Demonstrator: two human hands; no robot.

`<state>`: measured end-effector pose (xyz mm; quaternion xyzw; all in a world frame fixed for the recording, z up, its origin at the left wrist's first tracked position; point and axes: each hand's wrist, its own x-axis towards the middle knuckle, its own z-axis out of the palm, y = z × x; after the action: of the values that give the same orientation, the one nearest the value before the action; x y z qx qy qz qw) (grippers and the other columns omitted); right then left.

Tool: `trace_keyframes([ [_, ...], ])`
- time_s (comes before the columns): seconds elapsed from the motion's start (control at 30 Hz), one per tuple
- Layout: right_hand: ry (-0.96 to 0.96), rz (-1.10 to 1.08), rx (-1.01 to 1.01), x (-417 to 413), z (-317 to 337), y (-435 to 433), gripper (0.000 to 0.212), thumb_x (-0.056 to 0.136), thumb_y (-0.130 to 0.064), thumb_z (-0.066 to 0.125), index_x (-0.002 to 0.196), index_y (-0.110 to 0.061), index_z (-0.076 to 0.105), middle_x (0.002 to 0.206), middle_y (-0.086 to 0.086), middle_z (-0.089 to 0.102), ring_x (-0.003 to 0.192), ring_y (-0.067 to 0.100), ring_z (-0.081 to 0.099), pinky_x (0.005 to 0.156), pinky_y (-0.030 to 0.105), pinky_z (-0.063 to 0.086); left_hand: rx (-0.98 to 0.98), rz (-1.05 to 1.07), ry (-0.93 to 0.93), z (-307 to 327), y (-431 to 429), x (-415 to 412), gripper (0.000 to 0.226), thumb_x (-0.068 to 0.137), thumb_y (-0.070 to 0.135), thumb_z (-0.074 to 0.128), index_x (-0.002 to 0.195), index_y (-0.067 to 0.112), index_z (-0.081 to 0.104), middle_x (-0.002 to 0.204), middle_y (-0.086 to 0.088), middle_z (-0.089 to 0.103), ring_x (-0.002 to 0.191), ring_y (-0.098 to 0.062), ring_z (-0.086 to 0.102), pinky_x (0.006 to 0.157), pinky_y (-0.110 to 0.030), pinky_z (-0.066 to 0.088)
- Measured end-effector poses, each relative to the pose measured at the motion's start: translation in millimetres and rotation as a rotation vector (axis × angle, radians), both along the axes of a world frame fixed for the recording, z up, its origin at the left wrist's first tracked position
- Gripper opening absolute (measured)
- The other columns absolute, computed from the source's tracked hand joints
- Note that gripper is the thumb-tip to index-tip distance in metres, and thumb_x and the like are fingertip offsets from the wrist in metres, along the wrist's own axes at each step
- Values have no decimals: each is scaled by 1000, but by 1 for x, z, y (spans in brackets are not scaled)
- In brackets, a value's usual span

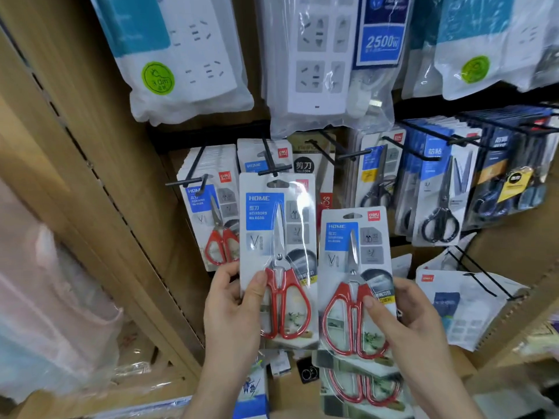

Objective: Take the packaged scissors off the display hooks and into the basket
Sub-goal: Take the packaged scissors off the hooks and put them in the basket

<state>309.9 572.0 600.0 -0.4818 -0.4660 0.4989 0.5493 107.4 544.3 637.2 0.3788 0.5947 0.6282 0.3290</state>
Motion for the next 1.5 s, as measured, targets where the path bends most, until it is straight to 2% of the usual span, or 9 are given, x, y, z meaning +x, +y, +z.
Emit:
trace_keyframes([
  [0.33, -33, 3, 18, 0, 12, -2, 35, 69, -27, 76, 103, -28, 65, 103, -13, 74, 102, 7, 68, 90, 31, 50, 120, 36, 107, 3, 13, 6, 45, 92, 29, 60, 108, 69, 48, 107, 22, 69, 89, 0, 71, 65, -30, 61],
  [0.5, -126, 10, 11, 2, 9, -1, 35, 78, -15, 79, 104, -32, 62, 102, -21, 72, 100, -1, 65, 89, 23, 45, 5, 20, 422, -7, 37, -7, 42, 99, 27, 52, 136, 47, 48, 134, 17, 50, 103, 27, 50, 76, -2, 48],
  [0.63, -132, 7, 3, 7, 11, 1, 37, 79, -15, 77, 110, -27, 60, 101, -19, 73, 94, -2, 68, 81, 19, 49, -116, -31, 701, -8, 71, -17, 65, 102, 15, 48, 152, 48, 22, 141, -1, 45, 111, -9, 57, 86, -16, 49],
  [0.8, -101, 26, 8, 7, 17, 1, 38, 73, -24, 76, 107, -28, 60, 104, -15, 74, 101, 3, 67, 90, 25, 48, -196, -84, 758, 2, 116, -27, 76, 100, 7, 49, 155, 44, 11, 143, -14, 48, 84, -11, 61, 84, -35, 56],
  [0.97, -66, 54, 1, 6, 21, -1, 42, 66, -25, 76, 106, -21, 62, 102, -10, 76, 98, 6, 70, 96, 33, 50, -354, -184, 887, 7, 125, -22, 87, 98, 6, 48, 155, 43, -7, 104, -1, 62, 68, -19, 61, 60, -35, 54],
  [1.1, -49, 61, -2, 8, 20, 0, 42, 66, -25, 78, 105, -21, 63, 105, -8, 75, 101, 10, 69, 100, 39, 50, -399, -209, 1060, 8, 108, -25, 61, 102, 17, 43, 156, 35, 21, 125, -6, 65, 98, -26, 65, 82, -38, 54],
  [1.17, -47, 75, 9, 9, 20, 1, 41, 65, -25, 79, 104, -21, 64, 105, -7, 76, 102, 10, 69, 99, 34, 50, -289, -185, 955, 9, 93, -20, 41, 104, 22, 43, 143, 28, 50, 128, -3, 67, 103, -22, 66, 89, -37, 54],
  [1.3, -61, 161, 24, 7, 19, 2, 42, 64, -22, 79, 104, -20, 66, 101, -7, 76, 99, 9, 70, 85, 17, 54, -41, -323, 216, 25, 67, 6, 25, 101, 26, 49, 122, 21, 63, 100, 3, 75, 86, -10, 72, 76, -32, 60],
  [1.5, -105, 272, 40, 3, 19, 1, 34, 66, -20, 80, 97, -31, 71, 104, -9, 76, 99, 8, 70, 81, 20, 56, 12, -286, -37, 38, 65, 10, 14, 93, 21, 64, 106, 24, 69, 102, 4, 77, 96, -16, 73, 81, -36, 61],
])
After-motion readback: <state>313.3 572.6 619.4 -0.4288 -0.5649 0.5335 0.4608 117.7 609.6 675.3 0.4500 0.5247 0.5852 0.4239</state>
